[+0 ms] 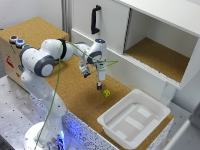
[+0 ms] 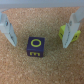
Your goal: Rotate the purple block towards the left
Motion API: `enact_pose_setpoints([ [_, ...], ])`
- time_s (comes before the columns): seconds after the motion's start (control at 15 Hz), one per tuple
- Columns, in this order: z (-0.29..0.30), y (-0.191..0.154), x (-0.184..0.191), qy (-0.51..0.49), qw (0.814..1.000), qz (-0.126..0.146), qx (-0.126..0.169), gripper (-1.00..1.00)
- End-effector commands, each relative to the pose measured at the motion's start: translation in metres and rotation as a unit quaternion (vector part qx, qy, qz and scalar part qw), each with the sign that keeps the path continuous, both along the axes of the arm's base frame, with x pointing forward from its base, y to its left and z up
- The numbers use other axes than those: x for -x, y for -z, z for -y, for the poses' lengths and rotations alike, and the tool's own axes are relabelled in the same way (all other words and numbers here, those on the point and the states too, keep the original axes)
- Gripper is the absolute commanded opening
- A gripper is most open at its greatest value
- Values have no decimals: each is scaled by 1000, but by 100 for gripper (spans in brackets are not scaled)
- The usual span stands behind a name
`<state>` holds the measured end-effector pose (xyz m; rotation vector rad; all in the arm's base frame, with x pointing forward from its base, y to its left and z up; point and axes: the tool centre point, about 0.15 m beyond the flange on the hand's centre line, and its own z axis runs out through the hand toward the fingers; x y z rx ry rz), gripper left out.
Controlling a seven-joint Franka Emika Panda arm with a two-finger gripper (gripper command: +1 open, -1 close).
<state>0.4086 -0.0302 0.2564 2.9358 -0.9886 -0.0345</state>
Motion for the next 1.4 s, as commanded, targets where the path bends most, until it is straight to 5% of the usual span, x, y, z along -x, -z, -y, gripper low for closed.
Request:
enact_pose_setpoints([
  [0.0, 7, 32, -23, 60, 998, -30, -9, 100],
  [0.47, 1, 52, -33, 62, 997, -36, -16, 100],
  [0.53, -1, 55, -34, 65, 997, -37, -17, -100],
  [1.33, -8, 27, -40, 69, 997, -18, -2, -100],
])
